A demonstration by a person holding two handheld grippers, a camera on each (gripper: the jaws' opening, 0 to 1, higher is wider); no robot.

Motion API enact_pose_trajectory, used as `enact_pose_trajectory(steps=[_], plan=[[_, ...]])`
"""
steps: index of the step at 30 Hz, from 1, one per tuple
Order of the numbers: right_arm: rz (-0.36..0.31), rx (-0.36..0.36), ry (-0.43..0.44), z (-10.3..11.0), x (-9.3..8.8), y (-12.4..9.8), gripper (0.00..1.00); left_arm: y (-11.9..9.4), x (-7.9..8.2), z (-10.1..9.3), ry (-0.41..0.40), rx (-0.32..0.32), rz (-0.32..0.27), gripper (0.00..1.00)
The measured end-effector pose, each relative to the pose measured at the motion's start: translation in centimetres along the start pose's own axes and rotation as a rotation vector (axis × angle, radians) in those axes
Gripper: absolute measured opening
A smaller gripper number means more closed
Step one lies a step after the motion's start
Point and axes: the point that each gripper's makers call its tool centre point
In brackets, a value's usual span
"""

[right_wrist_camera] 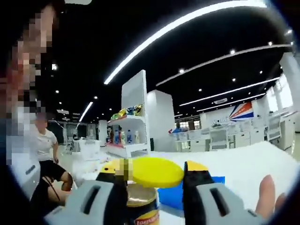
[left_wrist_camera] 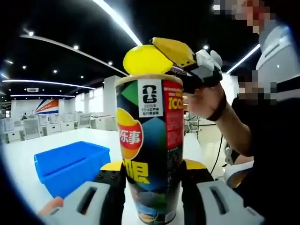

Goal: Open the lid of the chip container on the table, take out the chips, place them into the box in front of the container, and close the lid

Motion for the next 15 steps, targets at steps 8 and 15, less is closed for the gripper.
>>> enact_pose_trajectory(steps=[8,15], plan=[[-0.025,-0.214,-0.114,-7.8,3.1,-2.9,0.39,0.0,-0.1,0.0,-0.001,0.005,0.005,0.48],[0.027,-0.362,-0.094,-13.6,-0.3,-5.9,0.4,0.0,-0.1,0.0,0.001,0.005,0.006,0.48]])
Point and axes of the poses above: the point that each gripper's makers call its tool centre point, and the gripper's own axes: y roughly forward along the fingers, z roughly to its left, x roughly out of its top, and after that the axes turned 1 degree about -z, right-handed
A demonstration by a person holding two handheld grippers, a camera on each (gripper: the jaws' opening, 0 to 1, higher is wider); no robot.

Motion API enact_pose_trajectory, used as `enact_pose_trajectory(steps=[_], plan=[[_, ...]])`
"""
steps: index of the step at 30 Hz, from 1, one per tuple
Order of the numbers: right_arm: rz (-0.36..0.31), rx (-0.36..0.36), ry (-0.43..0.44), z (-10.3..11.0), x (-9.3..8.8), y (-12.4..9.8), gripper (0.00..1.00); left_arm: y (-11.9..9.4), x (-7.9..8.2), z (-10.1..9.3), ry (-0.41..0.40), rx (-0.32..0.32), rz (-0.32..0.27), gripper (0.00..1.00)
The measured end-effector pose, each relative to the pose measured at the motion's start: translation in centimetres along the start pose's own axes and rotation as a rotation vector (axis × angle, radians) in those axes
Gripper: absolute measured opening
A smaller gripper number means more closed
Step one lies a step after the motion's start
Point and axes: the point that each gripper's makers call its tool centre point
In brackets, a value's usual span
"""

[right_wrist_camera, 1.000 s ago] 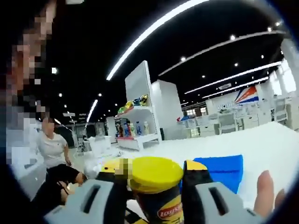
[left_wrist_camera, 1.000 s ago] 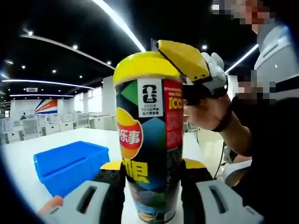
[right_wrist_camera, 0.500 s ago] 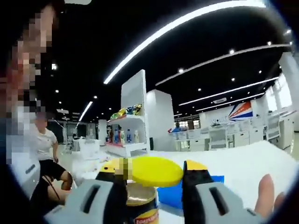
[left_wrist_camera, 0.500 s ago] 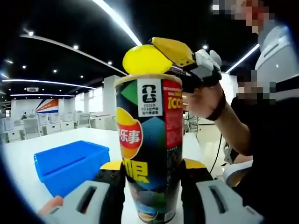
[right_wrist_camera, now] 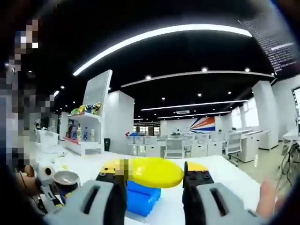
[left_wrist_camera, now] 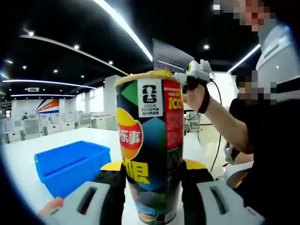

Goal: Open the lid of the chip container on the table, take out the chips, place them into the box in front of the container, and close the lid

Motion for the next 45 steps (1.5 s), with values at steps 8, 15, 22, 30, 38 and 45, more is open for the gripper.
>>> enact_pose_trajectory(steps=[8,15,22,30,38,45], plan=[[0.102,-0.107,-0.034,-5.3,-8.9,0.0,0.4,0.0,0.0,0.0,0.0,0.001,-0.006,0.48],[0.246,-0.161,-0.173,-8.5,-17.1,0.5,0.4,0.0,-0.1,0.0,0.003,0.003,-0.007,0.48],[0.31,-0.166,-0.178,-9.4,-21.1,0.9,0.4,0.0,-0.1,0.0,0.004,0.003,-0.011,0.48],[0.353,-0.174,-0.167,-9.9,-22.5,0.8,0.41,0.0,-0.1,0.0,0.004,0.004,-0.012,0.48],[0.409,-0.179,-0.172,-10.1,-23.6,0.5,0.41,0.0,-0.2,0.0,0.003,0.008,-0.008,0.48],[0.414,-0.174,-0.172,-10.0,-23.7,0.4,0.42,0.0,-0.3,0.0,0.007,0.011,-0.002,0.48]])
Point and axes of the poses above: the point that each gripper's makers call its tool centre point, and the gripper's own axes: y roughly forward along the fingers, z roughly to its left, x roughly out of its top, and after that the axes turned 1 degree about -z, right-handed
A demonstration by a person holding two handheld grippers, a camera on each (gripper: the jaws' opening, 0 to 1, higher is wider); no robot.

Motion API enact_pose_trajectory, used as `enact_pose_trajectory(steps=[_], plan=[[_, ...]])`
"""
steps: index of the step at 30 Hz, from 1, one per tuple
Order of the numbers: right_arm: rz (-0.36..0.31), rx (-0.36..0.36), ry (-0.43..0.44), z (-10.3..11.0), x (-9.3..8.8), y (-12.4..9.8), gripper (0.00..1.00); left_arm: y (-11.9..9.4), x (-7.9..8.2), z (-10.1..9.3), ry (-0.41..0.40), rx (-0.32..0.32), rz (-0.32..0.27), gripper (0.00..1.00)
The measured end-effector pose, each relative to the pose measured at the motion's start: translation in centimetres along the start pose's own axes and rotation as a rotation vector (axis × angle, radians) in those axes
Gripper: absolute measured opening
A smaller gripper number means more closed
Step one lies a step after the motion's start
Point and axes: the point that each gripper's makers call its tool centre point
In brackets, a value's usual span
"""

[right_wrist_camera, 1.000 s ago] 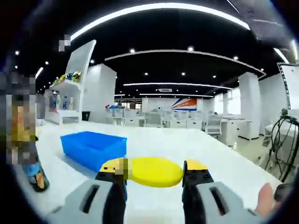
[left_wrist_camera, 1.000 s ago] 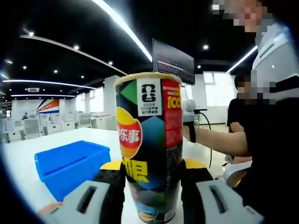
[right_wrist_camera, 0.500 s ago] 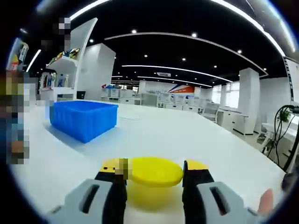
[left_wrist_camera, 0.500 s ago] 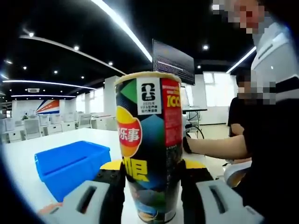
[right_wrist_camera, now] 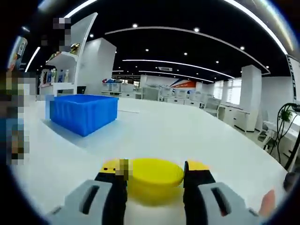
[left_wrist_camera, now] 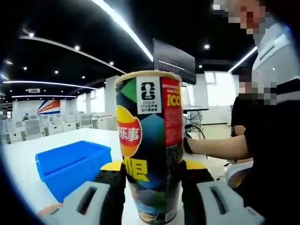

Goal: Open the lid of the chip container on the table, take out the chips, place them into the box in front of the container, and close the lid

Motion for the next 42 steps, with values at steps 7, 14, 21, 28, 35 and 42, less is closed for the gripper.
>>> enact_pose_trajectory(steps=[7,14,21,28,35,42], plan=[[-0.005,0.005,0.01,0.4,0.2,-0.3,0.43,0.0,-0.1,0.1,0.002,0.004,0.004,0.48],[-0.016,0.013,0.023,0.8,0.5,-0.6,0.44,0.0,-0.2,0.1,0.01,0.003,0.001,0.48],[-0.014,0.014,0.033,1.2,0.6,-0.9,0.45,-0.1,-0.3,0.1,0.01,0.005,0.008,0.48],[-0.067,-0.031,0.015,0.8,1.9,-1.9,0.43,0.1,-0.3,0.1,0.014,-0.01,0.055,0.47],[-0.319,0.044,0.133,2.5,10.0,-5.0,0.18,0.2,-0.5,0.1,0.011,-0.026,0.106,0.47],[-0.298,0.639,0.206,16.7,23.6,-12.6,0.24,0.2,-0.5,0.2,0.014,-0.018,0.103,0.47]])
Point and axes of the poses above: the point that each gripper's makers call its tool centre point, and the gripper's own axes: y roughly forward along the fingers, z roughly to its left, x roughly out of its top, and after that the axes turned 1 degree about -z, right-handed
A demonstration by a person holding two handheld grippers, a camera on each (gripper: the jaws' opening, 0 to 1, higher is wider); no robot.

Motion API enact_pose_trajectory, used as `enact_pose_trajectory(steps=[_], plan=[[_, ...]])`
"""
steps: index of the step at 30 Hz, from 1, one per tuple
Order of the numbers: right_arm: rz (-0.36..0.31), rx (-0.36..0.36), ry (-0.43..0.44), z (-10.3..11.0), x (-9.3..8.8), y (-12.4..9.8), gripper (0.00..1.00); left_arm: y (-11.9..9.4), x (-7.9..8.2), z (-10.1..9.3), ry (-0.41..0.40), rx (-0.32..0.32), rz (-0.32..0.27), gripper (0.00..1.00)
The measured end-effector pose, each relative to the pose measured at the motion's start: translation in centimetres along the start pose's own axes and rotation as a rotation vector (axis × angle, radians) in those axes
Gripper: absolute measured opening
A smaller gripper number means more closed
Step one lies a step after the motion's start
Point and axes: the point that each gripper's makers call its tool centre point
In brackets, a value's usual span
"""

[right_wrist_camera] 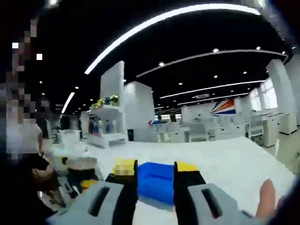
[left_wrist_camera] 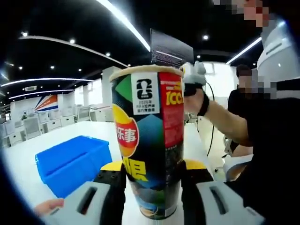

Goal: Open the lid of the chip container on the table, take out the chips, place them into the box in front of the container, and close the lid

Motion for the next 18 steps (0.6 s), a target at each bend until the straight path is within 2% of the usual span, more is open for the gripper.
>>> enact_pose_trajectory(steps=[1,2,3,4,6,7,8,9,10,11,12,13,15,18], plan=[[0.053,0.023,0.062,0.9,-0.2,0.5,0.24,0.0,0.0,0.0,0.002,0.005,-0.001,0.47],[0.122,0.078,0.107,2.2,-0.5,1.4,0.22,0.0,0.0,0.0,0.004,0.008,-0.001,0.47],[0.175,0.114,0.106,2.8,-0.9,1.9,0.21,0.0,0.0,0.1,0.004,0.011,0.0,0.47],[0.298,0.14,0.14,3.1,-2.1,2.4,0.21,0.0,0.0,0.1,0.003,0.013,0.001,0.47],[0.479,0.181,0.201,4.0,-3.7,2.3,0.2,0.0,0.0,0.1,0.0,0.02,0.007,0.47],[0.52,0.197,0.208,4.4,-4.0,2.2,0.2,0.0,0.0,0.1,-0.001,0.025,0.006,0.47],[0.589,0.217,0.213,5.0,-4.7,1.9,0.2,-0.1,0.0,0.2,-0.002,0.028,0.003,0.47],[0.647,0.209,0.2,5.2,-5.5,1.4,0.2,-0.1,-0.1,0.2,-0.004,0.033,-0.004,0.47],[0.715,0.182,0.136,4.9,-6.5,0.9,0.2,-0.1,-0.1,0.2,-0.005,0.035,-0.009,0.47],[0.742,0.157,0.084,4.4,-7.0,0.7,0.19,-0.1,-0.1,0.2,-0.005,0.039,-0.015,0.47],[0.719,0.137,0.078,4.6,-6.9,0.9,0.2,-0.1,0.0,0.2,-0.005,0.042,-0.018,0.47],[0.697,0.142,0.057,4.7,-6.8,1.3,0.16,-0.1,0.0,0.2,-0.005,0.047,-0.021,0.47],[0.731,0.157,0.12,5.6,-7.1,1.2,0.08,-0.1,0.0,0.2,-0.002,0.054,-0.019,0.47],[0.712,0.102,0.101,4.5,-7.0,2.1,0.0,0.0,-0.1,0.2,0.002,0.065,-0.01,0.47]])
Point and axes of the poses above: the point that each gripper's makers call its tool centre point, and the gripper's own axes: y roughly forward along the fingers, z roughly to its left, x roughly out of its top, and after that the axes turned 1 degree about -z, right-handed
